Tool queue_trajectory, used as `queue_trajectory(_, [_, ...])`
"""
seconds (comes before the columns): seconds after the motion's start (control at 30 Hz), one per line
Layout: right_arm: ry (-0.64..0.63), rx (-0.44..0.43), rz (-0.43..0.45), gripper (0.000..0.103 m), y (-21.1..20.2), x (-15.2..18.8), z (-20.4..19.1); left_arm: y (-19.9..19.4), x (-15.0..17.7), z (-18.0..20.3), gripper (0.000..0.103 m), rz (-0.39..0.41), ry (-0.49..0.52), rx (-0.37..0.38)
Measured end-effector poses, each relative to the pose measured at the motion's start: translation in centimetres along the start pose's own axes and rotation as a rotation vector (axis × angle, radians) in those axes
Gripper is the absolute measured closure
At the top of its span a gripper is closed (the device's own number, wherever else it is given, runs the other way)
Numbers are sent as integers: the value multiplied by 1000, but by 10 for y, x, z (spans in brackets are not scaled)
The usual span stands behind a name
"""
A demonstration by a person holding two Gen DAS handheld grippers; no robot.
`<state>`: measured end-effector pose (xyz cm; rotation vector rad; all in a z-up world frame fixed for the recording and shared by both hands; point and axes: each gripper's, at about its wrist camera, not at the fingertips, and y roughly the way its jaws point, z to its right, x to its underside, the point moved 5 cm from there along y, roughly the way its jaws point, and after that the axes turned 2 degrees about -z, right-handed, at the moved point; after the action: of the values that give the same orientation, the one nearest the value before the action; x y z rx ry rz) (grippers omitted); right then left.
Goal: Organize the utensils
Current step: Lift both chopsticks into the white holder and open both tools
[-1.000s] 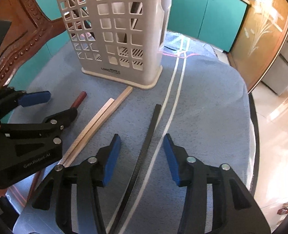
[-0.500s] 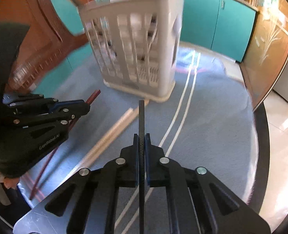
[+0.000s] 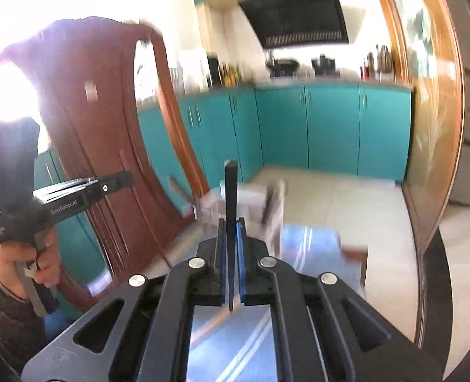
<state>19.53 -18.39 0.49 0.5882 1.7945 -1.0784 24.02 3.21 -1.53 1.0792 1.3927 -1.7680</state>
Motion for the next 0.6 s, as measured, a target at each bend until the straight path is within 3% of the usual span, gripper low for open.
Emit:
queue_trajectory(0.13, [18,2,157,96,-12,-63,3,-21,-61,-11,96,170,-57,5])
queue_trajectory(0.3, [-2,117,309,96,-1,-102,10,-12,-97,-34,96,359,-190,-22])
queue_trajectory(0.37, [-17,149,318,96,13,-105,11,12,-93,-37,96,326,-201,-67])
queue_trajectory(0.47, [-24,149,264,96,46,-95,15,40,-82,-31,96,233,-199,-64])
queue_trajectory(0.6, [-47,176,177,97,82,-68,19,68,-66,-16,96,150,-98,-128])
